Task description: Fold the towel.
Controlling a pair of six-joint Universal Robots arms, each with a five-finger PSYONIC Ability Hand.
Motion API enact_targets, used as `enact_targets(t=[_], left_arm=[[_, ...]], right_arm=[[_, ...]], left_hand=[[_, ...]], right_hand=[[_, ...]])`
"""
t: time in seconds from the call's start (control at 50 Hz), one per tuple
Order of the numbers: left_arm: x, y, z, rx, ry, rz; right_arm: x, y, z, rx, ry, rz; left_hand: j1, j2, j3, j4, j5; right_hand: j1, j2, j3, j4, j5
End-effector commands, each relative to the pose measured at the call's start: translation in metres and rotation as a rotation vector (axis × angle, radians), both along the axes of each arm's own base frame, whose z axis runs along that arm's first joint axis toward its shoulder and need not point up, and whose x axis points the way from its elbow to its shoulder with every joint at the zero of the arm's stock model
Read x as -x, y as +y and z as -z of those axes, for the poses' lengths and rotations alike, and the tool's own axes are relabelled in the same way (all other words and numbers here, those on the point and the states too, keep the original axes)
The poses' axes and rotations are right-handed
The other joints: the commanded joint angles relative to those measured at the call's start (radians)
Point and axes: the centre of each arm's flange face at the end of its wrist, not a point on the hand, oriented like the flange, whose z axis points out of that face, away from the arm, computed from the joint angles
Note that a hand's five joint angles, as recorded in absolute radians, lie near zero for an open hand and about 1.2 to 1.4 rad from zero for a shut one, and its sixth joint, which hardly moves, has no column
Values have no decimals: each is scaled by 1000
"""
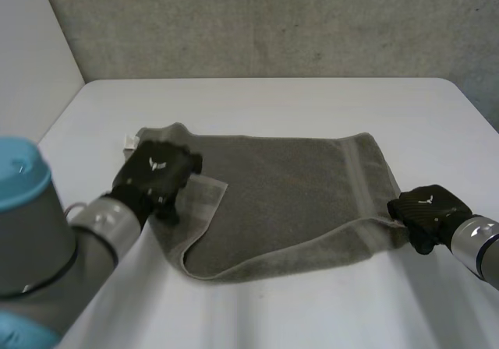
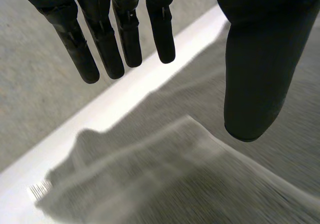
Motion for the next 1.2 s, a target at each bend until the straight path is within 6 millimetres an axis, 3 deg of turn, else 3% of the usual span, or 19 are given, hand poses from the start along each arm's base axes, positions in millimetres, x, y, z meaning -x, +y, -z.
enact_targets(t=[0.02,0.12,0.26,0.36,0.54,0.76,0.9,0.98,1.1,1.2], left_arm=[[27,-41,5,22,10,13],[48,-72,34,-52,-37,32],[59,-92,52,-130,-97,56],[68,-100,64,-169,-201,167],[74,-110,66,-122,-247,214],[72,-111,69,-202,-286,213],[69,-114,67,-214,-292,201],[68,-116,66,-209,-297,184],[64,-120,65,-197,-315,155],[61,-122,66,-192,-324,152]], right_arm=[[0,2,3,-2,-2,-3],[0,3,6,6,-2,-4],[0,6,10,-2,-2,-4],[0,6,11,-2,-2,-4],[0,7,12,0,-2,-4],[0,6,13,3,-2,-4],[0,6,15,-1,-1,-5],[0,6,15,1,4,-8],[0,7,15,2,10,-12],[0,7,16,0,11,-13]], left_hand=[[46,51,49,50,55],[17,22,20,21,25],[8,13,11,12,17],[-16,-10,-12,-12,-7],[-13,-8,-9,-9,-4],[49,54,52,53,58],[292,297,295,296,301],[322,327,325,326,331],[222,227,225,226,231],[-19,-13,-15,-15,-10]], right_hand=[[72,79,62,63,55],[72,79,62,63,55],[72,79,62,63,55],[72,79,62,63,55],[72,79,62,63,55],[72,79,62,63,55],[72,79,62,63,55],[72,79,62,63,55],[72,79,62,63,55],[72,79,62,63,55]])
